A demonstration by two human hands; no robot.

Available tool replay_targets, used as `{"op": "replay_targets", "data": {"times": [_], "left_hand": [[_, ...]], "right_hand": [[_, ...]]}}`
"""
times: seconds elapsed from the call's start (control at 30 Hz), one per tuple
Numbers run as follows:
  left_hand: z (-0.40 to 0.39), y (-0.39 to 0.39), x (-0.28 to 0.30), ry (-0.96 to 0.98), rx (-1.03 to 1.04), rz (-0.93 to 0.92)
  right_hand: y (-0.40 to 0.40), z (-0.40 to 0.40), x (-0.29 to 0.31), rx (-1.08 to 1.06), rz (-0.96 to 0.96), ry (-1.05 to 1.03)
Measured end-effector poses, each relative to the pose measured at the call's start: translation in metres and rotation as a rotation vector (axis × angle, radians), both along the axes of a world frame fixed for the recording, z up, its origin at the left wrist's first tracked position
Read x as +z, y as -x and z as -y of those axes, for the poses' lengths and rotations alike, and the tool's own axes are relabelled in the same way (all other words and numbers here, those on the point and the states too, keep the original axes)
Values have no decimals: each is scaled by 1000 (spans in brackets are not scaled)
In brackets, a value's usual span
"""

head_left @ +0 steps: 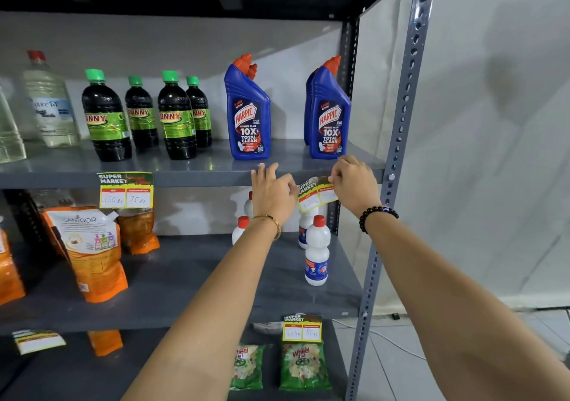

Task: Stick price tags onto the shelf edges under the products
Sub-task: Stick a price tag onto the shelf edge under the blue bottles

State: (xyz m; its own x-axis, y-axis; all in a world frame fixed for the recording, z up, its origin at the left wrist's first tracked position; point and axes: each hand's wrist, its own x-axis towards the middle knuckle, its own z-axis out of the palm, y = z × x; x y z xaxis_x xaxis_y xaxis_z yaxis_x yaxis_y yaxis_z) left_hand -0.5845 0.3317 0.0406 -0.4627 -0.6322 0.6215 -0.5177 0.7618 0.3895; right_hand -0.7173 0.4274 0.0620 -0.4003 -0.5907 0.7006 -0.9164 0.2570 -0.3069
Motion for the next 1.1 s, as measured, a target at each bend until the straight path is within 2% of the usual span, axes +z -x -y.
{"op": "replay_targets", "data": {"times": [0.13, 0.27, 0.53, 0.93, 1.1], "left_hand": [[9, -12, 11, 77, -42, -9], [25, -25, 18, 73, -41, 45], [30, -20, 15, 188, 35, 82], [28, -13, 25, 161, 105, 151], [27, -11, 29, 125, 131, 121]], "right_hand": [[-3, -1, -6, 54, 36, 31], [-10, 10, -7, 125, 73, -9], [-7, 22, -9, 43, 65, 24], [-14, 29, 0, -77, 79, 18], [-16, 28, -3, -66, 123, 66]]}}
